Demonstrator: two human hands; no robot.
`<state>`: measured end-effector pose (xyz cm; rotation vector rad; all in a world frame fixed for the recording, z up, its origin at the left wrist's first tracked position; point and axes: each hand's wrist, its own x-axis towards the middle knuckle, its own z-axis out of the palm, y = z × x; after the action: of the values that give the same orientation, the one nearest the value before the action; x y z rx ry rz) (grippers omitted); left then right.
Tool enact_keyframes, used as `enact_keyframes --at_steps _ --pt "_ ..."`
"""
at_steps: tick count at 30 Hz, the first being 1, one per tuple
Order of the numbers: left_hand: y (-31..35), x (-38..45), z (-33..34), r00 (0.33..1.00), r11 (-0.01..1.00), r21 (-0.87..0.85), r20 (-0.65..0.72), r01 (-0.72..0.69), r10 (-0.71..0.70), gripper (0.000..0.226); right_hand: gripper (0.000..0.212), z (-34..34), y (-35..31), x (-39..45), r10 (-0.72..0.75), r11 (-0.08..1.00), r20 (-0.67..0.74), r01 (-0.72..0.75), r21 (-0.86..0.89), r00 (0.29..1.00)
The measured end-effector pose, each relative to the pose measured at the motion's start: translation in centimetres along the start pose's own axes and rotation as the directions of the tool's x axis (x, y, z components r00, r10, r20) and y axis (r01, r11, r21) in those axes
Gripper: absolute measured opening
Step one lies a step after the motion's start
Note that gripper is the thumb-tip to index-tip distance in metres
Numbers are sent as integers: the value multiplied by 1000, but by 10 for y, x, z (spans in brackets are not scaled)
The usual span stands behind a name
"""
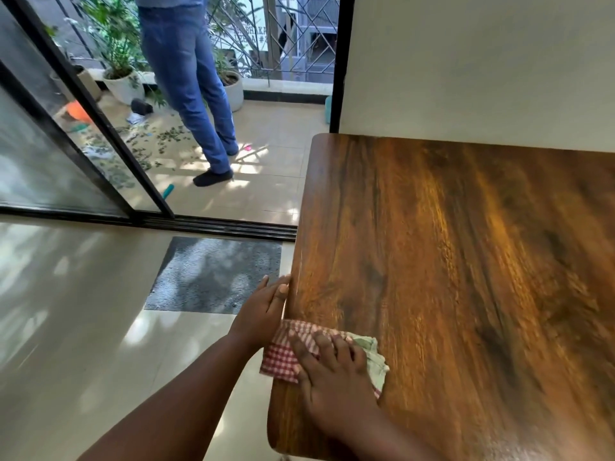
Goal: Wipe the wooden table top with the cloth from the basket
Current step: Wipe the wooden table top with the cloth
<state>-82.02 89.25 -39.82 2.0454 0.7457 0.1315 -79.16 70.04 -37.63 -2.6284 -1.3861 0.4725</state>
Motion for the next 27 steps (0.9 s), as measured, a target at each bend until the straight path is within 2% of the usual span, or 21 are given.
enact_keyframes --at_steps 3,7,9,14,19,27 --pt "0 -2 -3 1000 998 55 -18 3 -2 44 57 -7 4 40 24 1000 18 -24 -2 1000" --pt "3 3 -7 997 985 173 -66 -21 32 59 55 -12 17 98 15 1000 9 -15 -7 1000" --pt "2 10 -4 997 959 279 -45 -46 61 58 55 -19 22 124 20 1000 11 -20 2 1000" --pt "4 33 5 1000 893 450 -5 2 0 62 54 -42 37 181 33 999 45 -33 3 998" --pt "16 62 10 999 867 497 -7 -40 50 65 53 -57 48 223 61 998 65 -61 1 996" --pt "19 78 15 995 904 420 -11 -83 96 73 55 -66 64 260 55 998 45 -56 12 997"
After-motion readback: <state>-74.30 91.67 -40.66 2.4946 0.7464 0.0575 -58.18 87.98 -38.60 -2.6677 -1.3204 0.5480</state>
